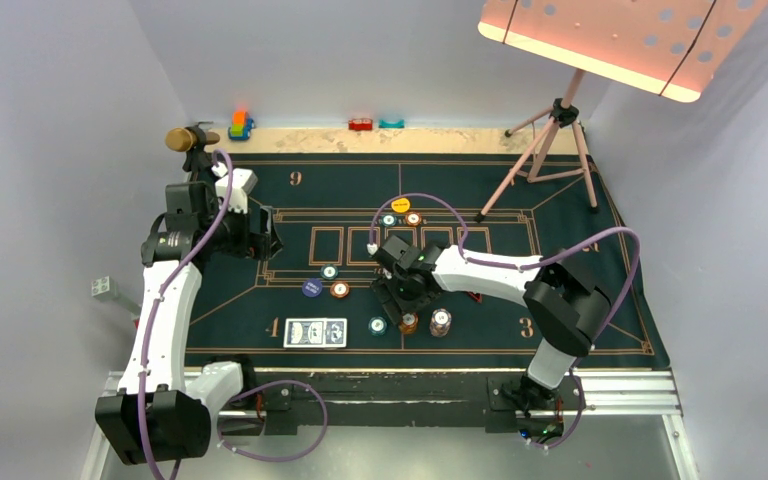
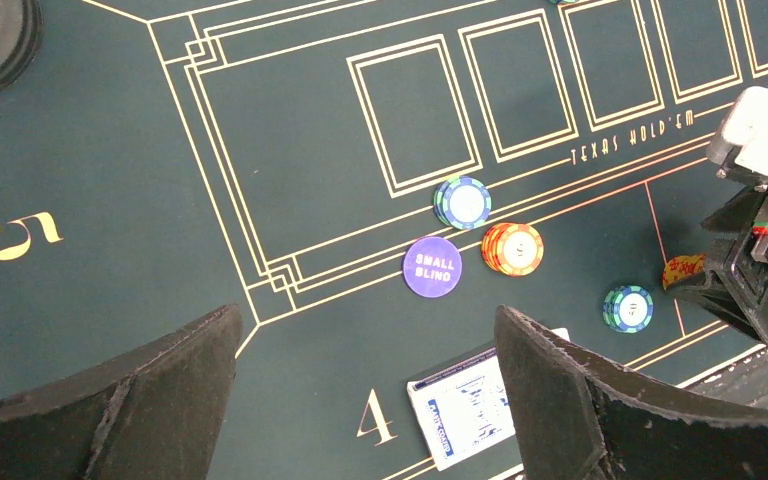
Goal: Distribute texas hold em gaming equipment
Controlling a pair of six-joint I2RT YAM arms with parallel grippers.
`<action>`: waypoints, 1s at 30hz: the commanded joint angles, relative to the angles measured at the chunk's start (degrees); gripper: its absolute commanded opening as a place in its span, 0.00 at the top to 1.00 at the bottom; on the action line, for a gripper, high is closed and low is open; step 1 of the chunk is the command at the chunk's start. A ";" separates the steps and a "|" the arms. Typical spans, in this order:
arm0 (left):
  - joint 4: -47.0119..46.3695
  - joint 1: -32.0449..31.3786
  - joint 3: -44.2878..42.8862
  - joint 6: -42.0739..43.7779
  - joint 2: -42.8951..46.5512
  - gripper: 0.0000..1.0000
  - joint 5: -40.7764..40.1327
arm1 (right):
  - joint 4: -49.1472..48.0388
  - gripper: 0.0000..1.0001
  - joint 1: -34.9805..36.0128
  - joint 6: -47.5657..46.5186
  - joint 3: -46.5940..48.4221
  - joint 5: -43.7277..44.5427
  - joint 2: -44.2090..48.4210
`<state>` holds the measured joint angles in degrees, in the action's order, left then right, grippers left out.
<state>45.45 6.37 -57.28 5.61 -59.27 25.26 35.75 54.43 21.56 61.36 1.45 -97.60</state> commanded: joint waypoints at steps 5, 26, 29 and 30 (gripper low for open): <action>-1.44 0.50 0.19 0.79 0.59 0.00 0.41 | 4.90 0.26 0.58 -2.96 2.11 -0.42 0.73; -1.43 0.55 0.05 0.69 0.75 0.00 0.15 | 6.18 0.45 2.68 -2.91 3.24 -1.06 0.83; -1.45 0.52 0.10 0.76 0.93 0.00 0.14 | 6.12 0.49 2.70 -2.97 3.32 -1.04 -0.27; -1.41 0.52 0.08 0.75 1.06 0.00 0.14 | 6.03 0.49 2.69 -2.99 3.26 -1.24 -0.49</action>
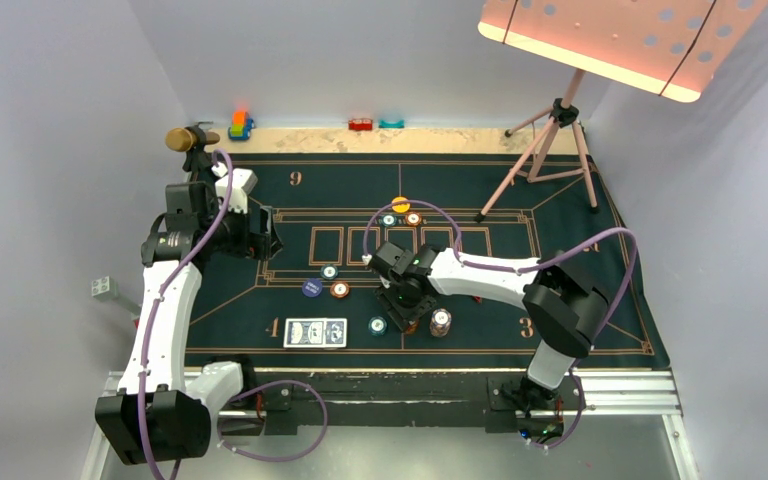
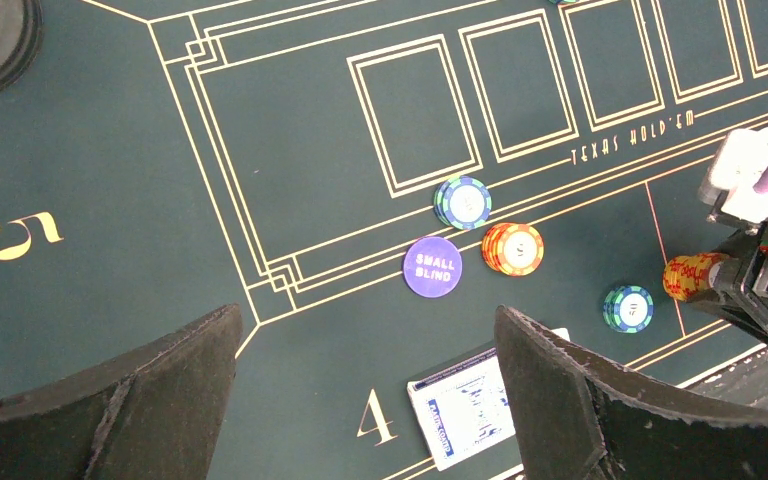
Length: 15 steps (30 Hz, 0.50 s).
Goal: Distribute texas hold em gaming equipment
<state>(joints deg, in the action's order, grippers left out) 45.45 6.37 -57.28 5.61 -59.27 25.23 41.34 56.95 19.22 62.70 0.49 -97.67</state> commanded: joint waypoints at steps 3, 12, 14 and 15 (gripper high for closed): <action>-1.41 0.54 0.12 0.80 1.08 0.00 0.17 | 0.14 0.50 0.14 -0.85 1.82 -0.33 -0.84; -1.44 0.53 0.05 0.61 0.99 0.00 0.25 | 0.04 0.62 0.18 -1.29 2.33 -0.32 1.32; -1.44 0.53 0.04 0.60 0.99 0.00 0.24 | -0.19 0.63 0.11 -0.72 2.42 -0.38 2.56; -1.43 0.56 -0.04 0.61 0.98 0.00 0.25 | -0.13 0.65 0.10 -0.54 2.56 -0.32 3.00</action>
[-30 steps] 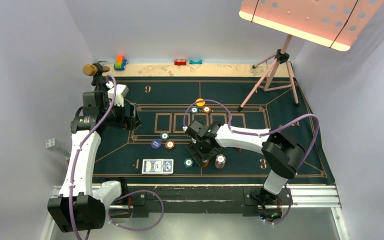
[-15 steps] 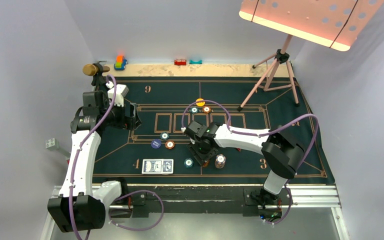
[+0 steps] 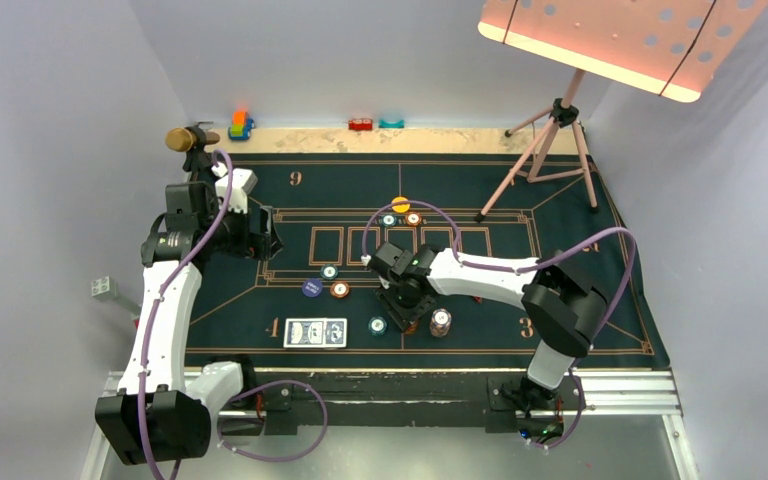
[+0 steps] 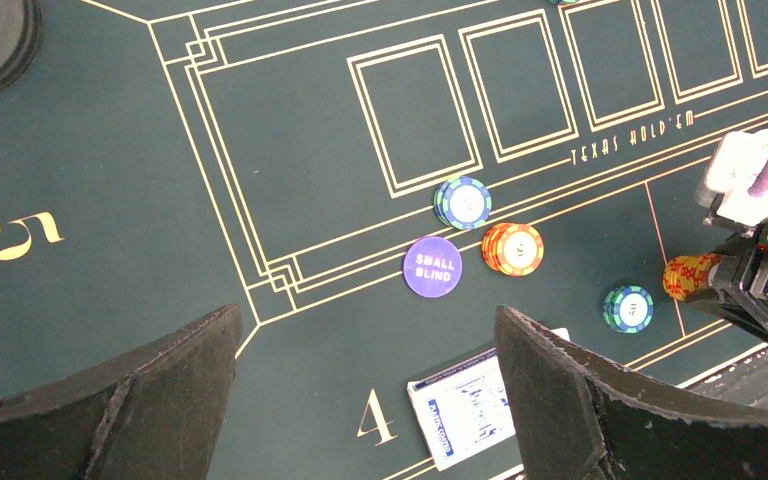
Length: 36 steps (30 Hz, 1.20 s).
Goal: Distribute texas hold em gaming equipment
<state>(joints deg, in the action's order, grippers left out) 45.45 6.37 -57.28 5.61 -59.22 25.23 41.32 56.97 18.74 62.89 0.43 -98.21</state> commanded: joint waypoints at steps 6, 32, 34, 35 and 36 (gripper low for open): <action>-1.33 0.50 -0.03 0.56 0.97 0.00 0.33 | -1.04 0.79 -0.72 2.12 2.40 0.77 6.75; -1.08 0.57 -0.08 0.68 0.97 0.00 0.78 | 3.91 0.83 -32.15 23.68 -15.37 14.32 22.42; -1.15 0.52 -0.04 0.65 0.87 0.00 0.80 | 3.27 0.83 -32.24 24.61 -16.88 15.26 22.90; -1.18 0.51 -0.03 0.64 0.80 0.00 0.77 | 3.10 0.83 -32.33 25.16 -17.53 15.56 22.95; -1.09 0.51 -0.06 0.71 0.78 0.00 0.77 | 3.02 0.83 -32.28 25.71 -18.05 15.62 22.98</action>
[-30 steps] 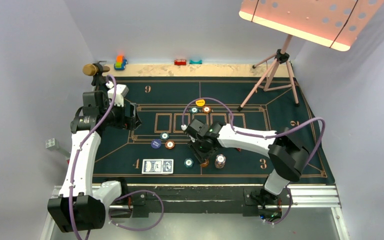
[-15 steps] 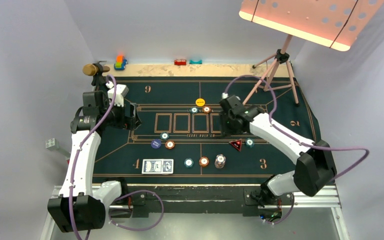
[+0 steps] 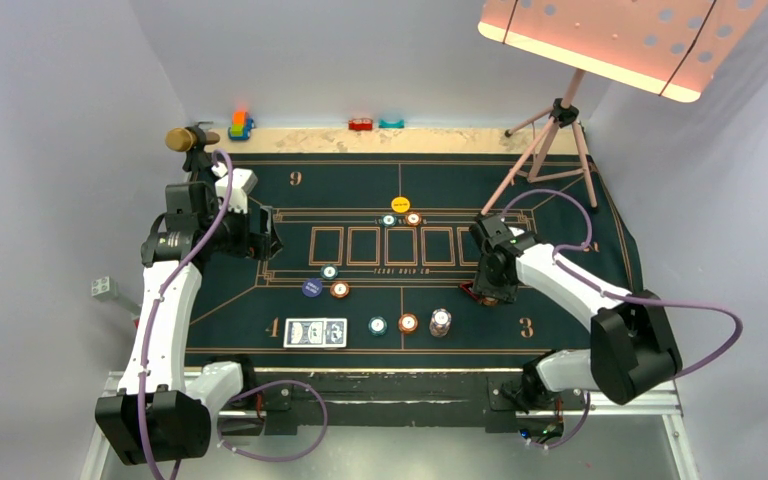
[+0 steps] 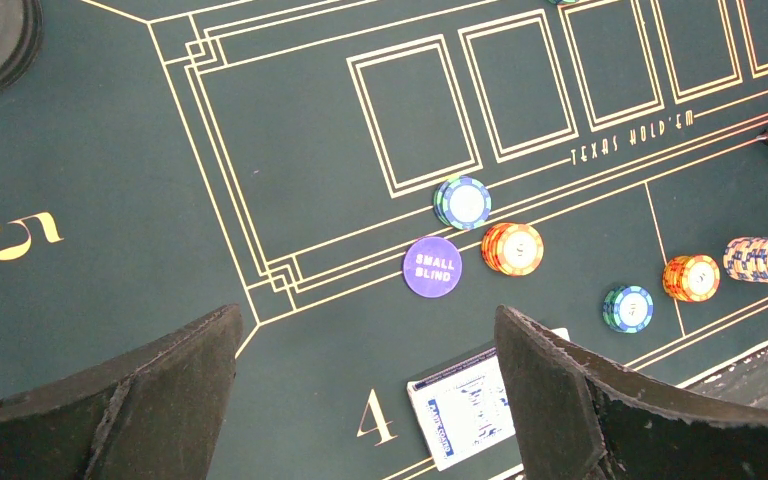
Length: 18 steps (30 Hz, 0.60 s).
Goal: Distribute texas hold em gaming equipment
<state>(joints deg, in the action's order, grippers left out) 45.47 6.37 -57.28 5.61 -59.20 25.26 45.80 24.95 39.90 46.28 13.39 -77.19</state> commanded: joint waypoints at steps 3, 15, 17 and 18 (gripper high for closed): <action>-1.17 0.55 -0.08 0.71 0.71 0.00 0.70 | -1.62 0.84 -0.26 6.18 -3.06 2.70 1.94; -1.13 0.56 -0.21 0.56 0.61 0.00 0.57 | -3.76 0.77 -0.25 10.77 -6.87 0.89 2.38; -1.18 0.55 -0.21 0.61 0.53 0.00 0.58 | -3.68 0.73 -0.26 10.95 -6.99 0.90 2.50; -1.13 0.52 -0.21 0.60 0.43 0.00 0.58 | -3.52 0.71 -0.29 11.13 -6.95 0.97 2.36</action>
<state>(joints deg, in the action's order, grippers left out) 45.47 6.37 -57.28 5.63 -59.22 25.26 43.03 24.73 48.36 39.75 13.87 -76.42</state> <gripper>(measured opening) 0.995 0.462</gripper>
